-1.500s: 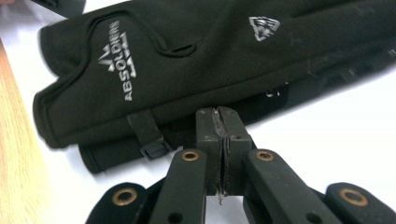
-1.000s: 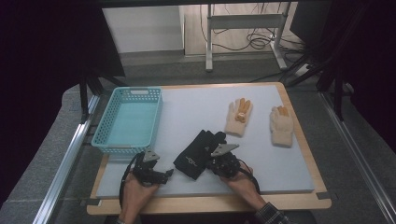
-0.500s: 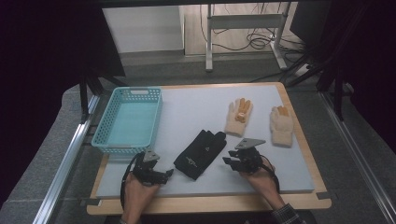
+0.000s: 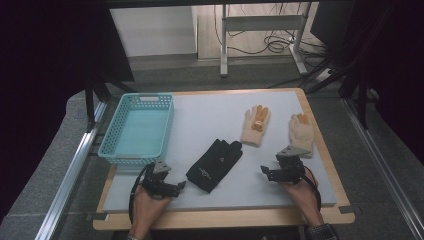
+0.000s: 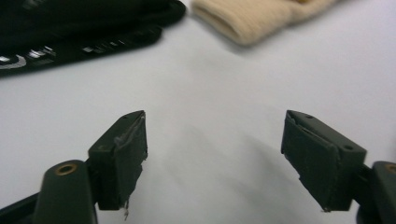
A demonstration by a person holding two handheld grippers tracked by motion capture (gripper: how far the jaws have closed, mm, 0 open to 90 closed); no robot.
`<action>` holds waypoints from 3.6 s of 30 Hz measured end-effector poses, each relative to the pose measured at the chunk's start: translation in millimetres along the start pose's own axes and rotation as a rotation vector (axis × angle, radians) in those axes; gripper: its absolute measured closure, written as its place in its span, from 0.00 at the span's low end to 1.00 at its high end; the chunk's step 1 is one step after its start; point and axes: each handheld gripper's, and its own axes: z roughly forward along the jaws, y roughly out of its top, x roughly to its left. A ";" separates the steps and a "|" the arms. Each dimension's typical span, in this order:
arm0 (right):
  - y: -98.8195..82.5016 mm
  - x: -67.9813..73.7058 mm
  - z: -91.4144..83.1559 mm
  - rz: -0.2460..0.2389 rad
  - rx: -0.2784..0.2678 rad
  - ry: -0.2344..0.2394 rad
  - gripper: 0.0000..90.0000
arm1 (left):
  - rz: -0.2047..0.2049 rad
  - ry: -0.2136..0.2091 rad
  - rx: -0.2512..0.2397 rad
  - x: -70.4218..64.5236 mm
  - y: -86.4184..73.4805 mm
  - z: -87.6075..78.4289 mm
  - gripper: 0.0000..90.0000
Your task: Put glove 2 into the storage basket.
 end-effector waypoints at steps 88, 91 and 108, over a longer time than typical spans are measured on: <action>-10.8 -5.2 5.6 -0.009 0.019 -0.029 0.21 | 0.109 -0.121 0.240 -66.6 124.0 77.9 0.38; -10.8 -5.2 5.6 -0.009 0.019 -0.029 0.21 | 0.121 -0.112 0.235 -70.4 123.8 75.0 0.51; -10.8 -5.2 5.6 -0.008 0.019 -0.028 0.21 | 0.115 -0.139 0.192 -61.3 125.6 68.0 0.72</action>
